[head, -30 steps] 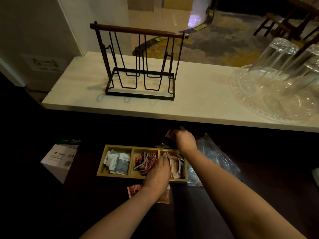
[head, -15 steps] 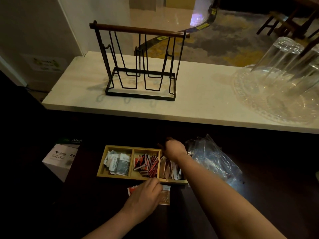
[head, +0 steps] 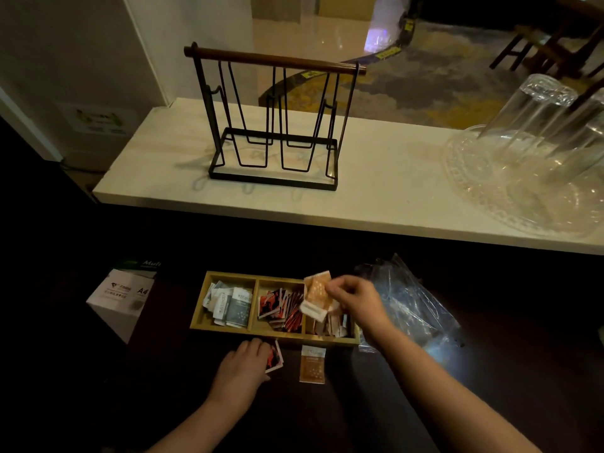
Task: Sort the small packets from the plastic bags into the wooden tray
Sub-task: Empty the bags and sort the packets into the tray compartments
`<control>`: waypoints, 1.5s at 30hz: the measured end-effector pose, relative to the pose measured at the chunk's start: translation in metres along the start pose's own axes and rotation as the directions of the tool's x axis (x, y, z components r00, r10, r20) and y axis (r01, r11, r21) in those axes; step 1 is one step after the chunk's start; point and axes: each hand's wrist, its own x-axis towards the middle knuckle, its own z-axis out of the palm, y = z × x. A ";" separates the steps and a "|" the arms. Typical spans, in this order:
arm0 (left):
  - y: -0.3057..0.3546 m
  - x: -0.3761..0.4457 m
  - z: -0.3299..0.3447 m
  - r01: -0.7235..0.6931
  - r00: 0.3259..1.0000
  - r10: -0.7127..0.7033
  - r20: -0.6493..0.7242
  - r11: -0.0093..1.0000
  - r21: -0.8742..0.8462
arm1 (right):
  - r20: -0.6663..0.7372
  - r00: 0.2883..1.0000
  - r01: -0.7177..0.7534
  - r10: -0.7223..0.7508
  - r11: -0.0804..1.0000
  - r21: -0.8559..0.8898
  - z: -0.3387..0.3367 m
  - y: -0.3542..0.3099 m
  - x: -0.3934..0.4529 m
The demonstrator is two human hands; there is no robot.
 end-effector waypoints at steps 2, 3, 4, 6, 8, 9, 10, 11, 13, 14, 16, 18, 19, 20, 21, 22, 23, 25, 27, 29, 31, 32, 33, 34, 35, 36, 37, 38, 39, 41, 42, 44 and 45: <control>-0.001 0.001 0.002 0.042 0.999 -0.042 -0.015 0.999 -0.031 | 0.033 0.999 -0.037 0.038 0.999 -0.032 0.004 0.016 -0.026; -0.001 0.003 0.002 0.067 0.998 -0.068 -0.011 0.996 -0.056 | 0.041 0.997 -0.061 0.064 0.996 -0.061 0.007 0.025 -0.037; 0.000 0.004 0.002 0.085 0.996 -0.086 -0.006 0.995 -0.059 | 0.047 0.995 -0.087 0.092 0.991 -0.100 0.010 0.035 -0.048; 0.002 0.007 0.004 0.130 0.991 -0.130 0.012 0.988 -0.087 | 0.041 0.988 -0.138 0.148 0.973 -0.183 0.018 0.056 -0.063; 0.002 0.010 0.007 0.200 0.980 -0.195 0.047 0.961 -0.191 | -0.006 0.986 -0.163 0.167 0.950 -0.268 0.026 0.072 -0.071; 0.002 0.011 0.008 0.227 0.974 -0.213 0.079 0.940 -0.255 | -0.042 0.985 -0.171 0.166 0.938 -0.302 0.030 0.078 -0.072; 0.002 0.012 0.007 0.242 0.969 -0.214 0.122 0.918 -0.314 | -0.081 0.983 -0.181 0.164 0.928 -0.325 0.033 0.082 -0.072; 0.002 0.012 0.006 0.248 0.967 -0.203 0.154 0.890 -0.382 | -0.125 0.979 -0.196 0.162 0.921 -0.336 0.035 0.087 -0.070; 0.002 0.010 0.005 0.296 0.952 -0.176 0.248 0.727 -0.620 | -0.217 0.959 -0.249 0.182 0.906 -0.342 0.041 0.094 -0.065; 0.004 0.008 0.004 0.348 0.936 -0.160 0.314 0.552 -0.757 | -0.259 0.948 -0.271 0.187 0.899 -0.345 0.044 0.096 -0.062; 0.011 0.003 0.001 0.443 0.896 -0.079 0.436 0.165 -0.881 | -0.331 0.929 -0.289 0.164 0.881 -0.375 0.051 0.098 -0.059; 0.022 0.001 -0.001 0.467 0.884 -0.023 0.468 -0.015 -0.884 | -0.389 0.911 -0.295 0.137 0.876 -0.382 0.061 0.096 -0.059; 0.029 0.001 -0.002 0.470 0.882 -0.010 0.471 -0.042 -0.882 | -0.409 0.904 -0.288 0.129 0.888 -0.358 0.066 0.096 -0.059; 0.036 0.001 -0.003 0.472 0.881 -0.008 0.473 -0.055 -0.880 | -0.419 0.898 -0.290 0.138 0.900 -0.324 0.071 0.093 -0.059; 0.043 0.001 -0.003 0.475 0.879 -0.010 0.477 -0.065 -0.878 | -0.424 0.892 -0.296 0.157 0.912 -0.285 0.075 0.091 -0.059; 0.048 0.001 -0.004 0.480 0.876 -0.016 0.482 -0.068 -0.874 | -0.427 0.883 -0.315 0.193 0.920 -0.235 0.077 0.088 -0.058; 0.051 0.002 -0.005 0.483 0.874 -0.023 0.485 -0.078 -0.872 | -0.429 0.870 -0.337 0.242 0.927 -0.163 0.077 0.087 -0.056; 0.051 0.001 -0.006 0.485 0.871 -0.030 0.491 -0.114 -0.867 | -0.393 0.850 -0.379 0.352 0.925 0.010 0.073 0.087 -0.052; 0.048 0.000 -0.010 0.493 0.864 -0.031 0.502 -0.142 -0.858 | -0.280 0.881 -0.380 0.382 0.923 0.063 0.068 0.086 -0.052; 0.048 0.000 -0.014 0.490 0.869 -0.018 0.495 -0.118 -0.864 | -0.141 0.907 -0.393 0.396 0.918 0.051 0.066 0.081 -0.057; 0.049 0.000 -0.024 0.459 0.888 -0.018 0.459 -0.021 -0.888 | -0.058 0.908 -0.414 0.414 0.910 0.019 0.063 0.074 -0.061; 0.048 0.002 -0.032 0.421 0.907 -0.026 0.421 0.051 -0.905 | -0.043 0.910 -0.412 0.412 0.911 0.005 0.059 0.071 -0.062; 0.046 0.004 -0.041 0.366 0.931 -0.050 0.362 0.127 -0.922 | -0.033 0.918 -0.395 0.394 0.919 0.000 0.055 0.066 -0.064; 0.042 0.009 -0.048 0.298 0.954 -0.100 0.282 0.214 -0.930 | -0.027 0.931 -0.364 0.364 0.932 0.000 0.048 0.061 -0.066; 0.036 0.015 -0.056 0.233 0.967 -0.178 0.183 0.320 -0.918 | -0.032 0.945 -0.326 0.326 0.945 -0.006 0.040 0.055 -0.067; 0.028 0.022 -0.062 0.193 0.960 -0.273 0.071 0.455 -0.869 | -0.046 0.961 -0.275 0.274 0.961 -0.029 0.031 0.047 -0.068; 0.021 0.028 -0.067 0.191 0.931 -0.363 -0.051 0.600 -0.777 | -0.068 0.974 -0.218 0.214 0.974 -0.065 0.022 0.038 -0.068; 0.012 0.033 -0.070 0.214 0.895 -0.416 -0.160 0.716 -0.664 | -0.102 0.984 -0.153 0.144 0.984 -0.092 0.012 0.030 -0.065; 0.004 0.038 -0.069 0.237 0.870 -0.428 -0.243 0.797 -0.555 | -0.152 0.986 -0.089 0.070 0.989 -0.118 0.003 0.022 -0.061; -0.007 0.045 -0.063 0.264 0.866 -0.390 -0.313 0.889 -0.374 | -0.262 0.962 0.018 -0.069 0.981 -0.192 -0.011 0.011 -0.047; -0.009 0.047 -0.060 0.264 0.881 -0.355 -0.314 0.918 -0.297 | -0.298 0.945 0.051 -0.132 0.963 -0.265 -0.016 0.009 -0.038; -0.008 0.048 -0.054 0.231 0.911 -0.279 -0.302 0.955 -0.184 | -0.295 0.926 0.096 -0.234 0.903 -0.418 -0.019 0.008 -0.022; -0.005 0.049 -0.052 0.211 0.919 -0.250 -0.305 0.965 -0.156 | -0.268 0.924 0.116 -0.274 0.867 -0.485 -0.017 0.009 -0.015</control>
